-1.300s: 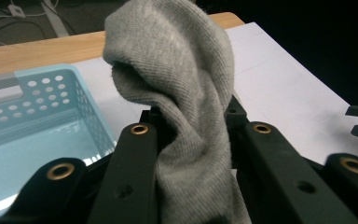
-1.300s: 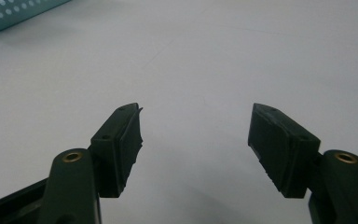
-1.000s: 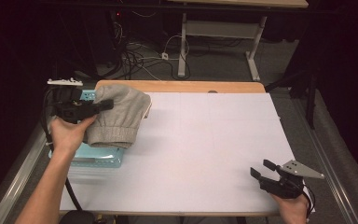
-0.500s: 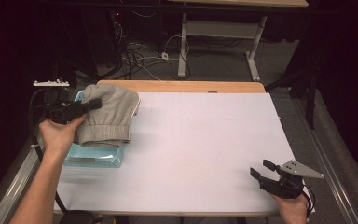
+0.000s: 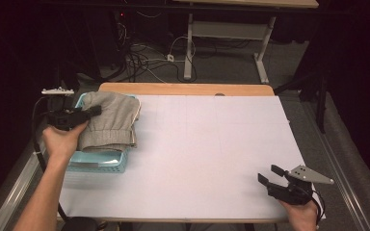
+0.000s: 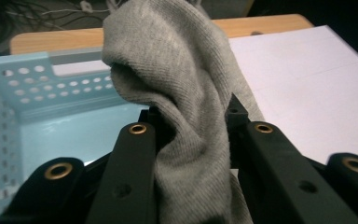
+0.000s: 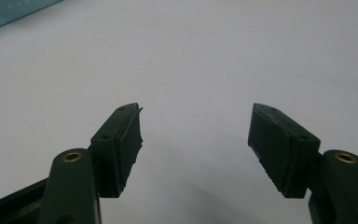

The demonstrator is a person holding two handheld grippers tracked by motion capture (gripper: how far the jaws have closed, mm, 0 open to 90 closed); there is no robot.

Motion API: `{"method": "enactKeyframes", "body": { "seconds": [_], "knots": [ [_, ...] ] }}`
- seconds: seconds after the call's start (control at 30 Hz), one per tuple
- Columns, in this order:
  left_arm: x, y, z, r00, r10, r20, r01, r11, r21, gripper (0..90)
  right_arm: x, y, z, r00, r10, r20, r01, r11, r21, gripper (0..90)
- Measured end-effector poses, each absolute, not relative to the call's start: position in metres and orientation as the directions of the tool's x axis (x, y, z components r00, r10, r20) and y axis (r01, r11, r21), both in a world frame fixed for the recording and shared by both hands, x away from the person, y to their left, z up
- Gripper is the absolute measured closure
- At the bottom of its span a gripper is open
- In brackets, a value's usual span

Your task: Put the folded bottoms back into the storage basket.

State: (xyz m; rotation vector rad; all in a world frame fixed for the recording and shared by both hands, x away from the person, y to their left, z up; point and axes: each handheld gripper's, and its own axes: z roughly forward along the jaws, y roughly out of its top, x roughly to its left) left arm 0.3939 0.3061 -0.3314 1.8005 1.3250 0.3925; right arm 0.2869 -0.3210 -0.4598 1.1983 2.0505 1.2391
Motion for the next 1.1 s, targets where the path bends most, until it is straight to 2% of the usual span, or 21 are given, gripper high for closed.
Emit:
{"method": "enactKeyframes", "body": {
  "seconds": [0.33,0.8,1.1],
  "knots": [
    [0.404,0.321,-0.351,0.321,0.919,-0.229,0.673,-0.051,0.738,71.4,0.287,-0.32,-0.46,-0.518,0.854,0.05,0.444,0.218,0.869,35.0],
    [0.415,0.329,-0.367,0.273,0.926,-0.261,0.713,-0.013,0.702,71.4,0.287,-0.32,-0.46,-0.519,0.853,0.052,0.443,0.217,0.87,35.0],
    [0.424,0.337,-0.385,0.228,0.923,-0.311,0.75,0.037,0.66,71.3,0.287,-0.321,-0.461,-0.519,0.853,0.055,0.446,0.216,0.869,35.0]
  ]
}}
